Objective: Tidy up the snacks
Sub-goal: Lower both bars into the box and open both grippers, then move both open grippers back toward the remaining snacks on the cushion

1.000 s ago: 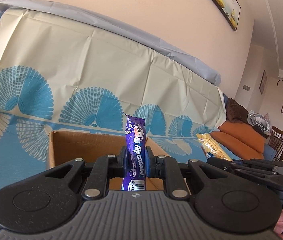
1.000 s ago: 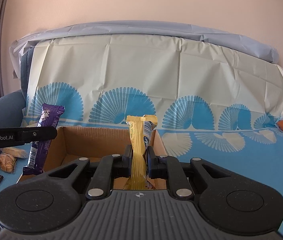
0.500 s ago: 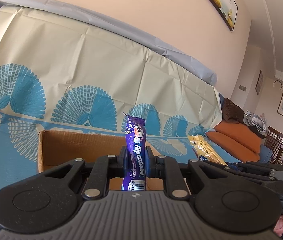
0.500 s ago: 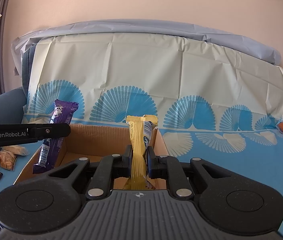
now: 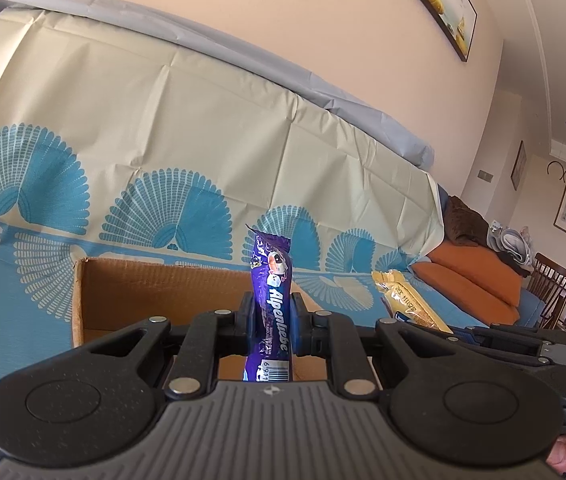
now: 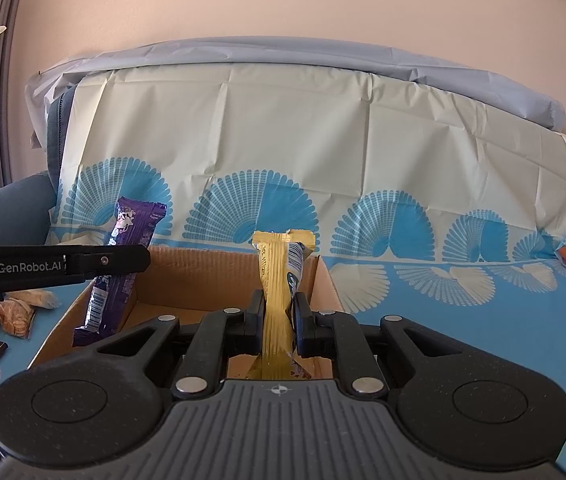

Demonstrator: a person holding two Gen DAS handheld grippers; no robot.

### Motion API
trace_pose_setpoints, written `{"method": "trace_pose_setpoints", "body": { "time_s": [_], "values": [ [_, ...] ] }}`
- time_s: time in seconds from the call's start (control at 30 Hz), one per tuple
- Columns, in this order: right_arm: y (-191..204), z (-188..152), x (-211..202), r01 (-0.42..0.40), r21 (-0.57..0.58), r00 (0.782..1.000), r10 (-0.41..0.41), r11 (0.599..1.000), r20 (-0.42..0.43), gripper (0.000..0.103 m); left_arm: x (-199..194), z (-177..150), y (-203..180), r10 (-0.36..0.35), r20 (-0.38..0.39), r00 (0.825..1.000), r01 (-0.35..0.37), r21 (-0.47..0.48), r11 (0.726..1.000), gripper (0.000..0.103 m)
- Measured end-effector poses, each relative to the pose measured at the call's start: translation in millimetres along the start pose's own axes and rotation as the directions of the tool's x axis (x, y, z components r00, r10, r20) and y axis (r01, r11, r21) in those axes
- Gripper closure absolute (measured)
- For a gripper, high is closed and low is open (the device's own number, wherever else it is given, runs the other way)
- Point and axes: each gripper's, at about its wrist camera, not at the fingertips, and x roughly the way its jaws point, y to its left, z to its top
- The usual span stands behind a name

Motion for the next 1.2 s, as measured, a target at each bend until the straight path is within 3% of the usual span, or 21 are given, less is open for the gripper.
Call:
{"method": "trace_pose_setpoints", "body": {
  "time_s": [0.7, 0.73, 0.77, 0.8, 0.83, 1.2],
  "values": [
    [4.1, 0.8, 4.7, -0.018, -0.002, 1.000, 0.018, 1.000, -0.017, 0.088, 5.0, -1.0, 0.9, -0.016, -0.026, 1.000, 0.016, -0.014, 1.000, 0.082],
    [4.8, 0.6, 6.0, -0.009, -0.005, 1.000, 0.009, 1.000, -0.023, 0.086, 6.9, -1.4, 1.7, -0.009, -0.035, 0.999, 0.009, -0.019, 1.000, 0.071],
    [4.5, 1.0, 6.9, 0.004, -0.006, 1.000, -0.004, 1.000, -0.025, 0.073, 7.2, -1.6, 2.0, 0.002, -0.034, 0.999, -0.003, -0.021, 1.000, 0.062],
    [4.2, 1.4, 6.8, 0.012, 0.002, 1.000, -0.012, 1.000, -0.022, 0.057, 7.0, -1.2, 2.7, 0.009, -0.029, 1.000, -0.010, -0.023, 1.000, 0.061],
    [3.4, 2.0, 6.2, 0.016, 0.012, 1.000, -0.016, 1.000, -0.018, 0.053, 5.6, -0.8, 4.0, 0.013, -0.024, 1.000, -0.013, -0.028, 1.000, 0.061],
    [17.9, 2.4, 7.1, 0.030, 0.016, 1.000, -0.030, 0.999, -0.007, 0.035, -11.0, 8.3, 24.3, 0.066, -0.011, 0.998, -0.067, -0.083, 0.994, 0.057]
  ]
}}
